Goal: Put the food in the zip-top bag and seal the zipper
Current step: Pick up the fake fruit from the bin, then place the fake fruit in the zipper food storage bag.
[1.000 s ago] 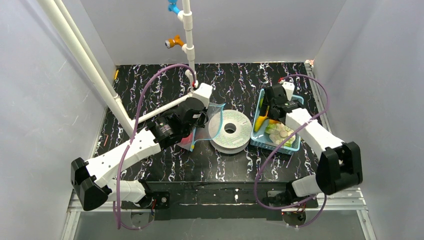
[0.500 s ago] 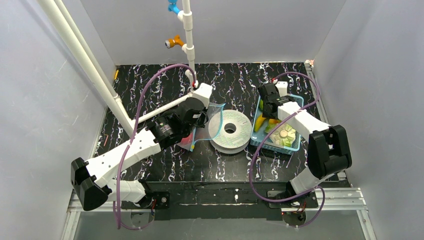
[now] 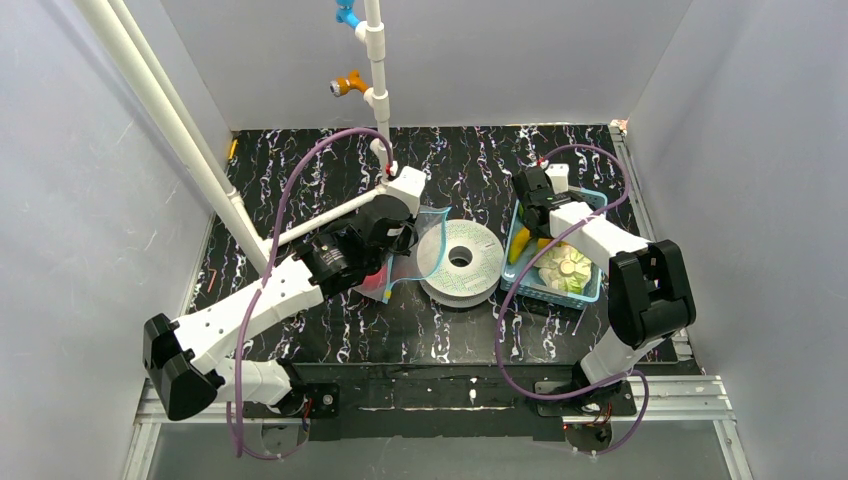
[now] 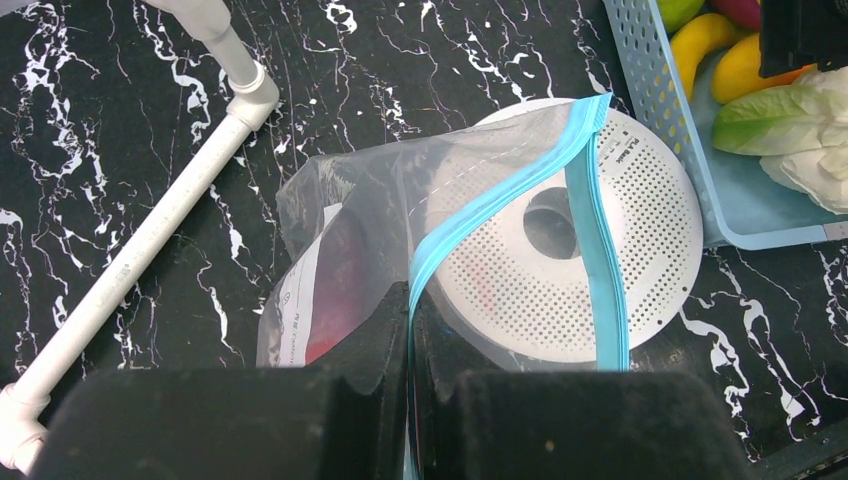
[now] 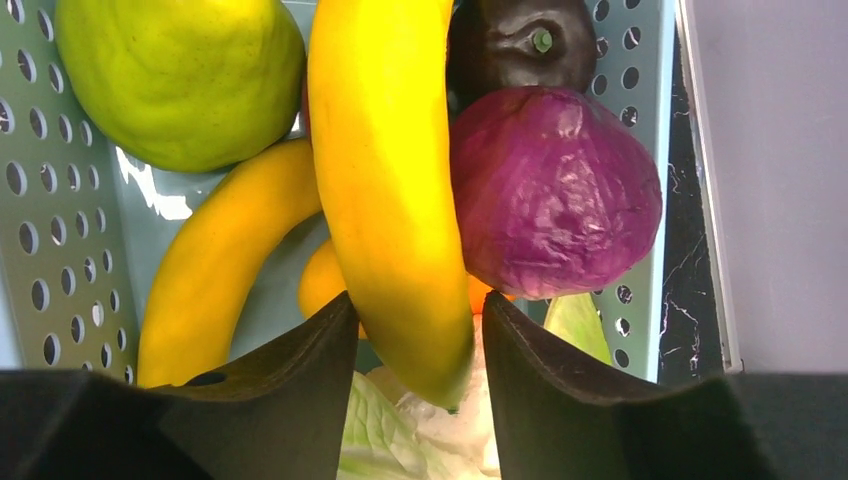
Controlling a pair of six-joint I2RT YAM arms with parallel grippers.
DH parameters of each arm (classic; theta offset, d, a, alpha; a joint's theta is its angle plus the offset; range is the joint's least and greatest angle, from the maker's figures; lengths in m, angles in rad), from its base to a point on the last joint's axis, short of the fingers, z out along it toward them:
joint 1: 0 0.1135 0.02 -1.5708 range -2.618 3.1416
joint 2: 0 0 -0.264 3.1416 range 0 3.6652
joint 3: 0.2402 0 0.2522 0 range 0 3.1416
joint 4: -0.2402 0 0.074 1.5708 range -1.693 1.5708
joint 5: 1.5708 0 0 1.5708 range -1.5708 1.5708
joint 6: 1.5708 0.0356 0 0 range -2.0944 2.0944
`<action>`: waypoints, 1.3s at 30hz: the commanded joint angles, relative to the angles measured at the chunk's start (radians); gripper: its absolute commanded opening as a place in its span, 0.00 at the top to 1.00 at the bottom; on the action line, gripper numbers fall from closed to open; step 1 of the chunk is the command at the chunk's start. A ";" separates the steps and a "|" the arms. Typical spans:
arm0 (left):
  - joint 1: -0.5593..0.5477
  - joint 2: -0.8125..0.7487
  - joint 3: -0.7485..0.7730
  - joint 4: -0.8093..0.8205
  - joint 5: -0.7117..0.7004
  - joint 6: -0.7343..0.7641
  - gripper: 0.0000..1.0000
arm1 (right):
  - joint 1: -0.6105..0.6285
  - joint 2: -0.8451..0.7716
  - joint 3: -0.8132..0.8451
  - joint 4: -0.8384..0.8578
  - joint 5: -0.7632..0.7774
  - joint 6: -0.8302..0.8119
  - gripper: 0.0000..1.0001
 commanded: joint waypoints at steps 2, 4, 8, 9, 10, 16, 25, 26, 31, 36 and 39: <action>-0.002 0.006 0.022 -0.020 0.016 -0.020 1.00 | 0.022 -0.018 0.057 0.017 0.086 -0.025 0.60; -0.002 0.007 0.016 -0.012 0.012 -0.018 1.00 | 0.025 -0.041 0.067 0.016 0.078 -0.033 0.69; -0.002 0.029 0.030 -0.030 -0.008 -0.012 1.00 | 0.027 -0.097 0.078 0.011 0.044 -0.034 0.81; -0.002 0.032 0.037 -0.038 -0.007 -0.013 1.00 | 0.027 -0.117 0.073 0.019 0.028 -0.034 0.83; -0.002 0.031 0.035 -0.039 -0.010 -0.013 1.00 | 0.027 -0.139 0.070 0.027 0.004 -0.035 0.84; -0.002 0.021 0.027 -0.026 -0.006 -0.016 1.00 | 0.027 -0.313 0.046 0.051 -0.150 -0.009 0.88; -0.002 -0.004 0.033 -0.034 0.013 -0.030 1.00 | 0.026 -0.646 -0.139 0.269 -0.777 0.012 0.97; -0.002 -0.009 0.027 -0.028 0.003 -0.028 1.00 | 0.026 -0.669 -0.160 0.299 -0.884 0.031 0.99; -0.002 -0.024 0.026 -0.026 -0.011 -0.021 1.00 | 0.027 -0.717 -0.301 0.588 -1.294 0.317 0.99; -0.002 -0.031 0.017 -0.016 -0.020 -0.016 1.00 | 0.074 -0.733 -0.497 1.080 -1.437 0.688 0.99; -0.002 -0.021 0.017 -0.017 -0.029 -0.013 1.00 | 0.146 -0.764 -0.539 1.123 -1.389 0.728 0.99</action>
